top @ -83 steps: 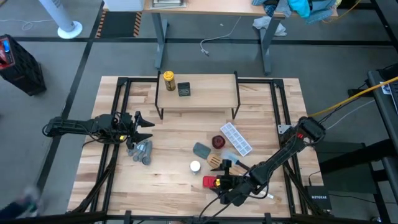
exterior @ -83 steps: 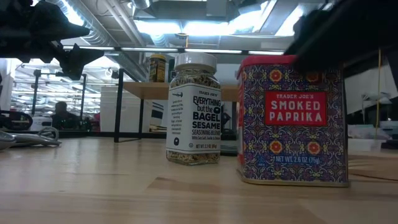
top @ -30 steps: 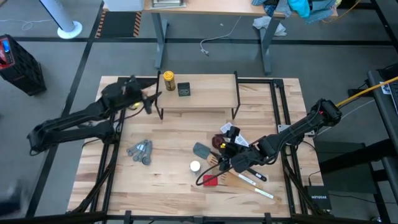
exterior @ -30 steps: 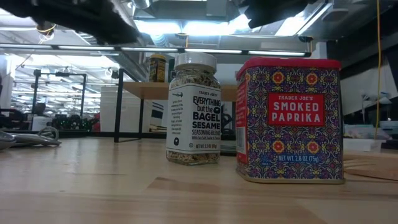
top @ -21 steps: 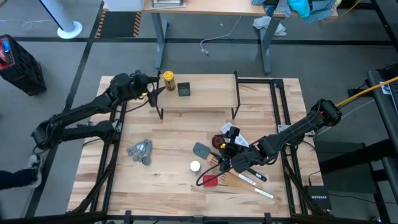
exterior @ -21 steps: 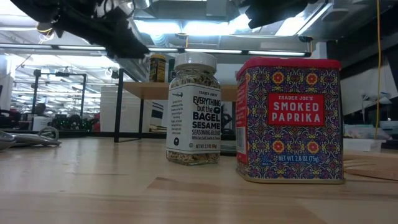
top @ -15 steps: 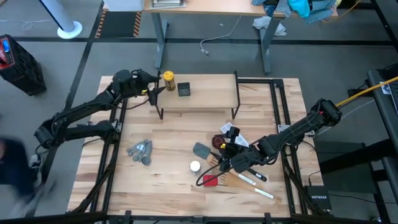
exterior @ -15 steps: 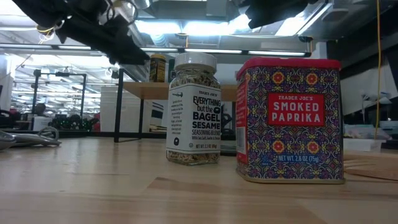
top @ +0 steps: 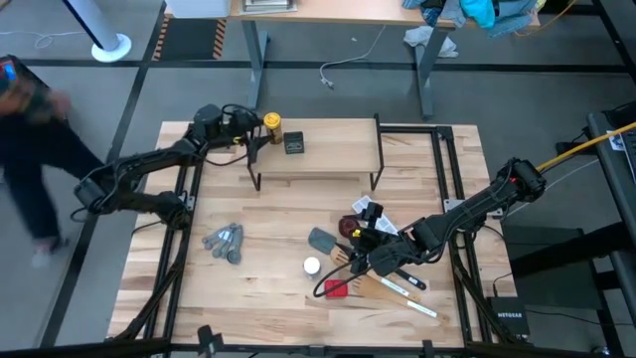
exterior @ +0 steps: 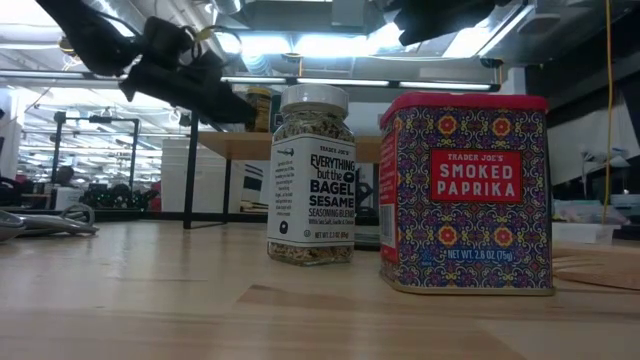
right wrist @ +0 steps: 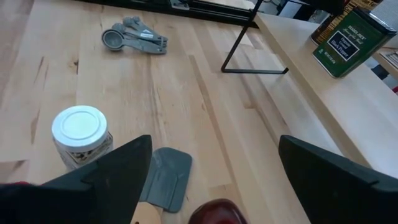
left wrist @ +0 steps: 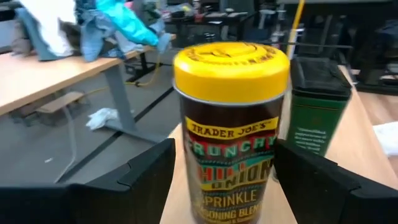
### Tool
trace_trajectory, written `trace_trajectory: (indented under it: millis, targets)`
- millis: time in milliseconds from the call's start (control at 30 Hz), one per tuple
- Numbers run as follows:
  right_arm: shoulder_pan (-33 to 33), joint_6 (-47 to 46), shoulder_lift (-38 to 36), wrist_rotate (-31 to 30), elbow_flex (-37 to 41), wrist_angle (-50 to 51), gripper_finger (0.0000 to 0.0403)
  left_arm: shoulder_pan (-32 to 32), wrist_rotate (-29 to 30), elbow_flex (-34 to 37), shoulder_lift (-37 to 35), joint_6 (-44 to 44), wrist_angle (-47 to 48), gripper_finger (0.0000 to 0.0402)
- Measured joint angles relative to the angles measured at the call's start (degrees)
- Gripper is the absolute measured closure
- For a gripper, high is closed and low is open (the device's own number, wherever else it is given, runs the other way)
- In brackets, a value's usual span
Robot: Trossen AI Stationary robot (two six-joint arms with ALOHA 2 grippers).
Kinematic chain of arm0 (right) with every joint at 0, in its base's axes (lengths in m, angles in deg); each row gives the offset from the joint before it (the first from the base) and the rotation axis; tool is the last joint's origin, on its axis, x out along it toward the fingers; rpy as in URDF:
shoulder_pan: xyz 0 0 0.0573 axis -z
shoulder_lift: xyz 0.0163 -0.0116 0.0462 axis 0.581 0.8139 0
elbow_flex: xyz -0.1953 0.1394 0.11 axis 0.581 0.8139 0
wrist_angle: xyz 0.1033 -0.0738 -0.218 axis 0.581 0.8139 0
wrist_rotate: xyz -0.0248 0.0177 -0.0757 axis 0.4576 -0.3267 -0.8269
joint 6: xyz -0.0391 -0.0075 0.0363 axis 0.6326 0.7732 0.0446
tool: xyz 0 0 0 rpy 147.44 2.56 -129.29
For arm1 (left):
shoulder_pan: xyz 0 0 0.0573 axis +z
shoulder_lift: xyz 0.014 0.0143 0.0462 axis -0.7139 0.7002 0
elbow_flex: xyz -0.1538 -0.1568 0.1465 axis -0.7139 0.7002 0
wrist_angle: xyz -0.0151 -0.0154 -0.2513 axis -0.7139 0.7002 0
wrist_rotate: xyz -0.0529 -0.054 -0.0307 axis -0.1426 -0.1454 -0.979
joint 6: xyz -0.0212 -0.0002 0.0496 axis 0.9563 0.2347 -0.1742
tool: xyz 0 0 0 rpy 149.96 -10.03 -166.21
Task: Shelf spices
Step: Remove the yellow seasoning bottle from the shelf
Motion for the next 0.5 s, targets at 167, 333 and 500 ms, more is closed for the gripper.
trace_trajectory:
  millis: [167,333,500]
  targets:
    - [0.0,-0.1,0.0,0.0,0.0,-0.1,0.0047,-0.1,-3.4,0.0,2.1,-2.1,-1.1,0.0141]
    - [0.0,-0.1,0.0,-0.3,0.0,-0.3,0.0047,-1.0,-3.6,0.0,3.6,-4.9,-1.8,0.0141]
    - [0.0,-0.2,0.0,-0.5,0.0,-0.4,0.0047,-1.8,-3.7,-0.1,5.9,-3.8,-6.9,0.0141]
